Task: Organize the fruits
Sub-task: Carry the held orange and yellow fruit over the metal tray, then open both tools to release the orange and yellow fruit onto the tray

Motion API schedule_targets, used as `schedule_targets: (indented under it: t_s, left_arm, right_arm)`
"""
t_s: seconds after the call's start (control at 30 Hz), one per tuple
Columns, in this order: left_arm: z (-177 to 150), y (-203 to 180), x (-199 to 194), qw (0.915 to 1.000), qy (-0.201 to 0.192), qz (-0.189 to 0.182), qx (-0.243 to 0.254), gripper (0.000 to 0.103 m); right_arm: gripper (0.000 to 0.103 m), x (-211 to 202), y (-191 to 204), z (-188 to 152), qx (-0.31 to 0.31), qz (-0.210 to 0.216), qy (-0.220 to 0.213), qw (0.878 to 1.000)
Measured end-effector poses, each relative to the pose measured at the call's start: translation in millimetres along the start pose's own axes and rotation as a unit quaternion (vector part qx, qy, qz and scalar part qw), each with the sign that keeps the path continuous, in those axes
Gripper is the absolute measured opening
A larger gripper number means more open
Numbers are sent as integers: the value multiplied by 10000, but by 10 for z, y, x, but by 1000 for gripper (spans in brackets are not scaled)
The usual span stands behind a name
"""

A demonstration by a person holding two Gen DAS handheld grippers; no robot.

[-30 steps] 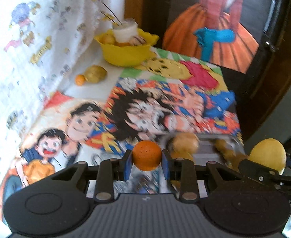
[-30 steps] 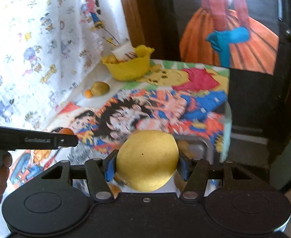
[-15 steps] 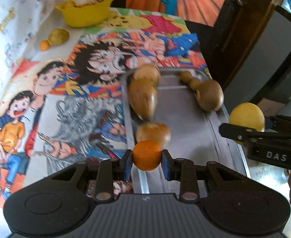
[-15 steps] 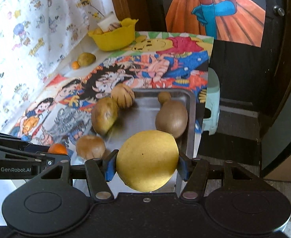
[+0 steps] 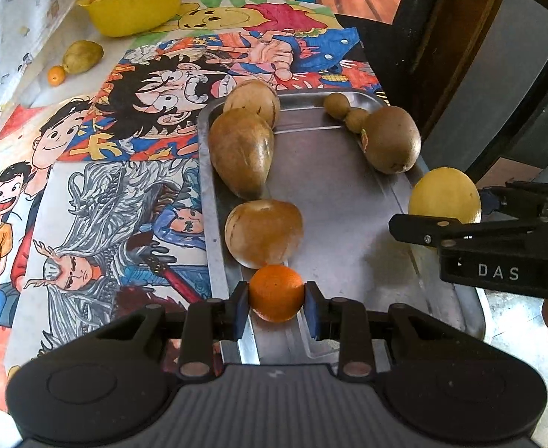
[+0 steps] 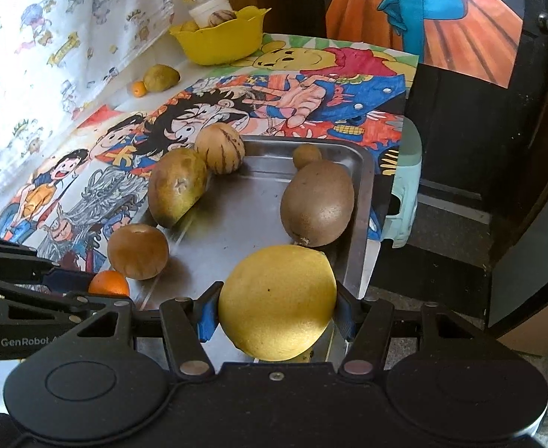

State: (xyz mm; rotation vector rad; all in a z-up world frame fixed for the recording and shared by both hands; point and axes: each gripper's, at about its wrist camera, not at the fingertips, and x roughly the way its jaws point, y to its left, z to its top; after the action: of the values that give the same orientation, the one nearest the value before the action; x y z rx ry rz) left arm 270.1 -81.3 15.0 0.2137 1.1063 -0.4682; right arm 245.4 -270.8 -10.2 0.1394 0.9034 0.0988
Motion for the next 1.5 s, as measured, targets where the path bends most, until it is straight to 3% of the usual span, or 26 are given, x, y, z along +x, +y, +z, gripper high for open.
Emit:
schedule_targets:
  t_s: [1.0,1.23,1.37,1.5]
  left_arm:
    - [31,-13,68,9998,165,100,70,36]
    - [34,-45,-8,9996,156,149,177,55]
    - [13,6,-91,9995,175,220,140,58]
    - [-31,72,-198,9993,243,289,69,77]
  right_arm:
    - [64,40,-34,-44,77,327,148,9993]
    - [67,-39,-88,-12,165,367,117,9991]
    - [74,-142,-107,-49,270,357,120,9989]
    - [83,-274,-124,-118,370,449,234,9980]
